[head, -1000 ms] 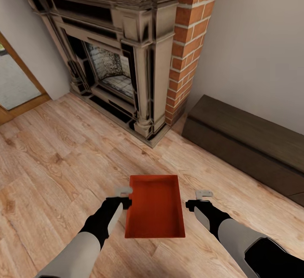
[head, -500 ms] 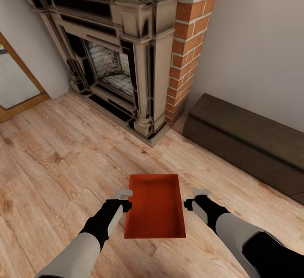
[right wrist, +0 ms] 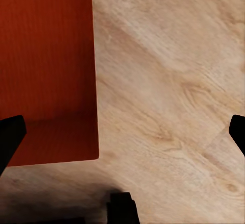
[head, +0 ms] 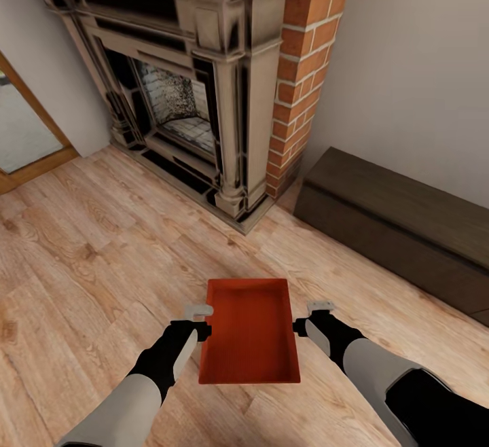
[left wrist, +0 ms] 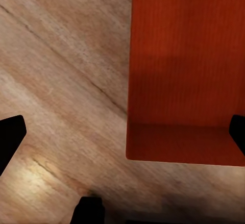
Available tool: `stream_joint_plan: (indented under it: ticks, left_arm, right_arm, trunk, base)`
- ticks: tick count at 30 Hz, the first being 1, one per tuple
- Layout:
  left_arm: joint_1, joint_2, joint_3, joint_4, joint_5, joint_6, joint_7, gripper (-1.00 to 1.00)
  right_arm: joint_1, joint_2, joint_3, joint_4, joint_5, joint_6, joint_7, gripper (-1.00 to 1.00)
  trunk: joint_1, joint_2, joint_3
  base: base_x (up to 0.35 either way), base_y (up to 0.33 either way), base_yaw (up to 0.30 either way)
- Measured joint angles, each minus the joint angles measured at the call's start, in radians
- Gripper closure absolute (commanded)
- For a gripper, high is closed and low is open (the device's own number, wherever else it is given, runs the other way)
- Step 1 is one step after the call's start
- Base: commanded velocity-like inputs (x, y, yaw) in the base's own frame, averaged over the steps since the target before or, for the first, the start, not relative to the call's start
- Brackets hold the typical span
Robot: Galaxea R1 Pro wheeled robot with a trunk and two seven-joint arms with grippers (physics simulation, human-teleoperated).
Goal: Move the two storage containers from the living room to the garage. In the garage, place one container on the floor and stack the other container on top of it (either order is fine).
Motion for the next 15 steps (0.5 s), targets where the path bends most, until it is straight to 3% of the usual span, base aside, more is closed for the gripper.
stream_joint_plan:
  ticks: [15]
  left_arm:
    - [0.000, 0.000, -0.001, 0.000, -0.001, 0.001, 0.002, -1.00]
  right_arm:
    - [0.000, 0.001, 0.000, 0.000, 0.000, -0.020, -0.001, -1.00]
  trunk:
    - [0.058, -0.105, -0.047]
  base:
    - [0.000, 0.000, 0.000]
